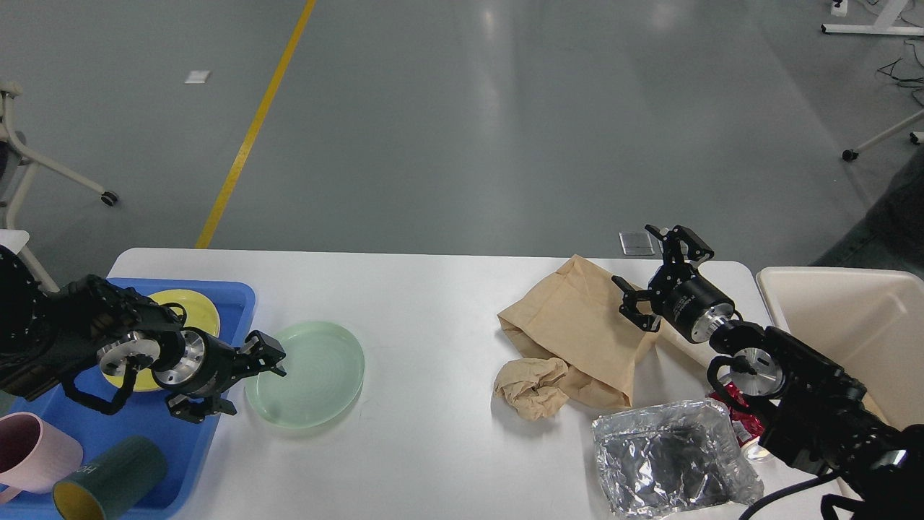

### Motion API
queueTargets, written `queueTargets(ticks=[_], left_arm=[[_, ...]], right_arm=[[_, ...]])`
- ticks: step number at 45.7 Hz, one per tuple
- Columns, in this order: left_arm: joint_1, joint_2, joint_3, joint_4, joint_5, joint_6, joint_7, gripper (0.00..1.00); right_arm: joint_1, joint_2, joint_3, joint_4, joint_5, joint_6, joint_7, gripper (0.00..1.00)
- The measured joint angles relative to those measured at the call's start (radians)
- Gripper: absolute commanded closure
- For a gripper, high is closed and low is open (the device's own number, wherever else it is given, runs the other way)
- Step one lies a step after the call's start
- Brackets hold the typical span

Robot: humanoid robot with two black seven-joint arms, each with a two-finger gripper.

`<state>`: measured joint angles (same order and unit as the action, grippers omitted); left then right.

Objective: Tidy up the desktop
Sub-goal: 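Grasp the rim of the pale green plate with the left gripper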

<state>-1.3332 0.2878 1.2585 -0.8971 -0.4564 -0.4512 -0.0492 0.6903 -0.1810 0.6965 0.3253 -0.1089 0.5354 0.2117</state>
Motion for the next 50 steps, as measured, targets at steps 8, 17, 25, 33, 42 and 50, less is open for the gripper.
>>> queueTargets(ticks=[8, 17, 25, 33, 42, 50], left_arm=[[0.012, -0.004, -0.016, 0.001, 0.000, -0.009, 0.004, 0.09], [0.020, -0.004, -0.016, 0.001, 0.001, -0.011, 0.006, 0.12], [0.026, -0.004, -0.015, 0.000, 0.001, -0.010, 0.006, 0.17], [0.028, -0.004, -0.014, 0.000, 0.001, 0.001, 0.006, 0.18], [0.058, -0.008, -0.015, 0.006, 0.001, 0.026, 0.006, 0.18], [0.082, -0.011, -0.018, 0.032, 0.003, 0.043, 0.007, 0.18]], right_arm=[[0.000, 0.000, 0.000, 0.000, 0.000, 0.000, 0.000, 0.00], [0.000, 0.000, 0.000, 0.000, 0.000, 0.000, 0.000, 0.00], [0.000, 0.000, 0.000, 0.000, -0.001, 0.000, 0.000, 0.00], [0.000, 0.000, 0.000, 0.000, -0.001, 0.000, 0.000, 0.00], [0.000, 0.000, 0.000, 0.000, 0.000, 0.000, 0.000, 0.00], [0.000, 0.000, 0.000, 0.000, 0.000, 0.000, 0.000, 0.00]])
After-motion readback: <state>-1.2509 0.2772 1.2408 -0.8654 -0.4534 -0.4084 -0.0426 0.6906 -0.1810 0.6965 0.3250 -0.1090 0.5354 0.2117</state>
